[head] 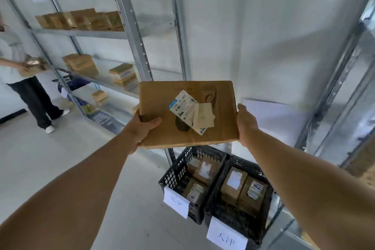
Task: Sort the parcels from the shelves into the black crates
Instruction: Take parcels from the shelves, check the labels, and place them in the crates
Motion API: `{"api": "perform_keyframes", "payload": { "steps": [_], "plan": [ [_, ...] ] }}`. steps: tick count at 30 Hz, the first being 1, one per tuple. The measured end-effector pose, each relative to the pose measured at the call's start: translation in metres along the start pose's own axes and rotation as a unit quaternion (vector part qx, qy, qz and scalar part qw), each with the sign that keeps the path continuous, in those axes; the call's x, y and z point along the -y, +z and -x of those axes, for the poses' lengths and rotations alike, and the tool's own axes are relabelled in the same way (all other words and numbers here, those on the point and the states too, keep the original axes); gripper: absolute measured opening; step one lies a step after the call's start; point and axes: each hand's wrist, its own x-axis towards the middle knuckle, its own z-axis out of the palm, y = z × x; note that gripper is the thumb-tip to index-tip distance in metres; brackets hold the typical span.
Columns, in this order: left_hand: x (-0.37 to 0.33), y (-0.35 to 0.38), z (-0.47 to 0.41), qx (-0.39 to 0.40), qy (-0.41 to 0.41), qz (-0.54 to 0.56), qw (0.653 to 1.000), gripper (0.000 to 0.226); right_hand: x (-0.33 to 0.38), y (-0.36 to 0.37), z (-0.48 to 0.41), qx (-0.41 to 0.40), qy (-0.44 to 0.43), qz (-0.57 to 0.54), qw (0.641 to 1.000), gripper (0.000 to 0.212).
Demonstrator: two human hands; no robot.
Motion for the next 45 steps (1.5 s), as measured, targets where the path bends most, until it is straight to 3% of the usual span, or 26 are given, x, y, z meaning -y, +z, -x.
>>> {"api": "perform_keyframes", "payload": {
  "steps": [5, 12, 16, 19, 22, 26, 29, 33, 40, 45],
  "plan": [
    [0.006, -0.007, -0.086, 0.055, -0.029, -0.029, 0.998, 0.077, -0.021, 0.045, -0.067, -0.042, 0.029, 0.062, 0.997, 0.076],
    [0.042, -0.003, -0.219, 0.137, -0.069, -0.076, 0.985, 0.067, -0.049, 0.11, -0.121, -0.095, 0.094, 0.069, 0.989, 0.056],
    [0.055, -0.001, -0.31, 0.198, -0.068, -0.118, 0.971, 0.077, -0.067, 0.146, -0.161, -0.139, 0.126, 0.058, 0.981, 0.055],
    [0.061, 0.006, -0.368, 0.247, -0.061, -0.162, 0.954, 0.088, -0.078, 0.164, -0.189, -0.174, 0.18, 0.004, 0.968, 0.051],
    [0.072, 0.017, -0.408, 0.282, -0.084, -0.187, 0.937, 0.083, -0.093, 0.176, -0.208, -0.196, 0.233, -0.064, 0.95, 0.049],
    [0.091, 0.04, -0.435, 0.332, -0.089, -0.232, 0.91, 0.077, -0.135, 0.181, -0.226, -0.213, 0.261, -0.045, 0.94, 0.072],
    [0.102, 0.059, -0.447, 0.363, -0.09, -0.263, 0.889, 0.072, -0.158, 0.181, -0.233, -0.23, 0.285, -0.049, 0.929, 0.067],
    [0.134, 0.076, -0.465, 0.333, -0.107, -0.302, 0.887, 0.072, -0.176, 0.185, -0.25, -0.223, 0.302, -0.047, 0.926, 0.048],
    [0.239, 0.105, -0.492, 0.204, -0.192, -0.369, 0.886, 0.08, -0.259, 0.201, -0.321, -0.183, 0.358, -0.012, 0.915, 0.049],
    [0.32, 0.155, -0.539, 0.207, -0.196, -0.4, 0.871, 0.064, -0.319, 0.208, -0.381, -0.22, 0.36, 0.042, 0.906, 0.049]
  ]
}}
